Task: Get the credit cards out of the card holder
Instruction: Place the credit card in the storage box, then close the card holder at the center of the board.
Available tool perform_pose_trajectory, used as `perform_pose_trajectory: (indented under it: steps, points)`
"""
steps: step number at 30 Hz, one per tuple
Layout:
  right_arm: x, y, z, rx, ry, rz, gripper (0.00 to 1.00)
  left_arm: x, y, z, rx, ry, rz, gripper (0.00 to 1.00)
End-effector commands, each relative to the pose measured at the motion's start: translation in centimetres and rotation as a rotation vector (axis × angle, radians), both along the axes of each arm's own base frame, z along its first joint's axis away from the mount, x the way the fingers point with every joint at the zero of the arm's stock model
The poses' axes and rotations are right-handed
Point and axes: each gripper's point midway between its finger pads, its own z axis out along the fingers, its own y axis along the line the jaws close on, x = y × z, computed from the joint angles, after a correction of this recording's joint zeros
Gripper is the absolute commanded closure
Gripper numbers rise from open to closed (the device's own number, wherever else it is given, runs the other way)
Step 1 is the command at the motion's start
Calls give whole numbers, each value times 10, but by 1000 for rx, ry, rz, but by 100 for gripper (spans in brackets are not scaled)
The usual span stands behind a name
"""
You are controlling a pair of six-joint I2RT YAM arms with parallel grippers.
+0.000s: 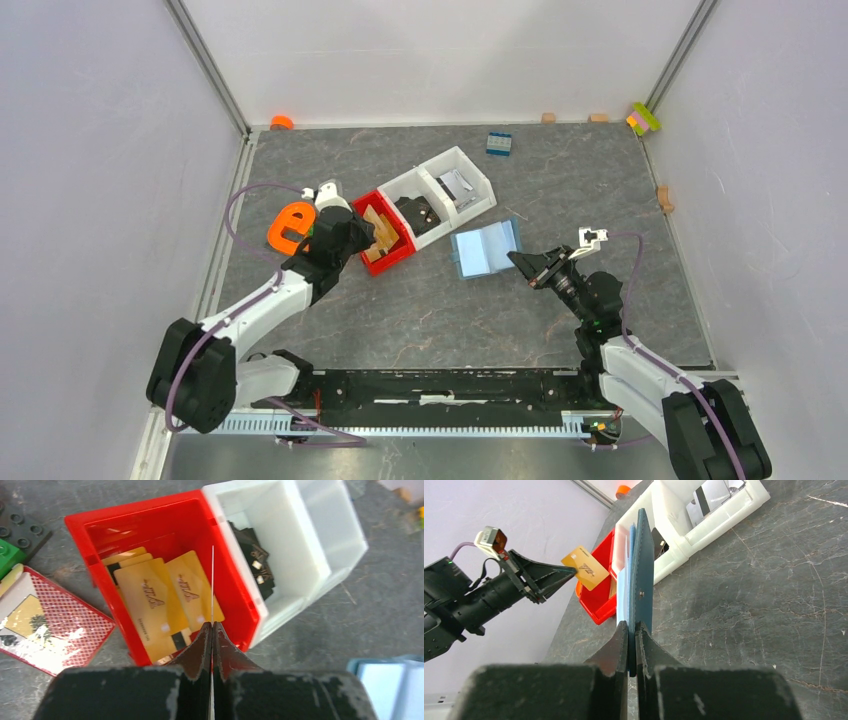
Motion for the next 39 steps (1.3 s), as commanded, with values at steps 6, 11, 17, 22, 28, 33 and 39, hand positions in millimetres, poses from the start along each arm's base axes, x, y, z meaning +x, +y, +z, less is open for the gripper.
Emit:
perform_pose_trajectory:
  steps: [6,11,17,22,28,33,39]
  points:
    - [5,-2,13,-3,-55,-18,100,32,6,-9,49,48,-44,98]
    - [5,-2,13,-3,-55,-17,100,38,12,-22,71,113,-37,97]
    - [5,-2,14,-1,-55,-15,100,35,23,-15,85,98,14,42]
    - [5,-1,13,0,-54,-7,100,26,8,8,25,24,-51,34]
    - [4,3,15,11,-57,15,100,2,-27,37,-64,-47,-230,28]
    - [2,5,19,22,-72,29,100,-32,-85,52,-239,-93,-512,18]
    - [-2,8,26,49,-99,51,100,-54,-134,52,-296,-79,-714,10]
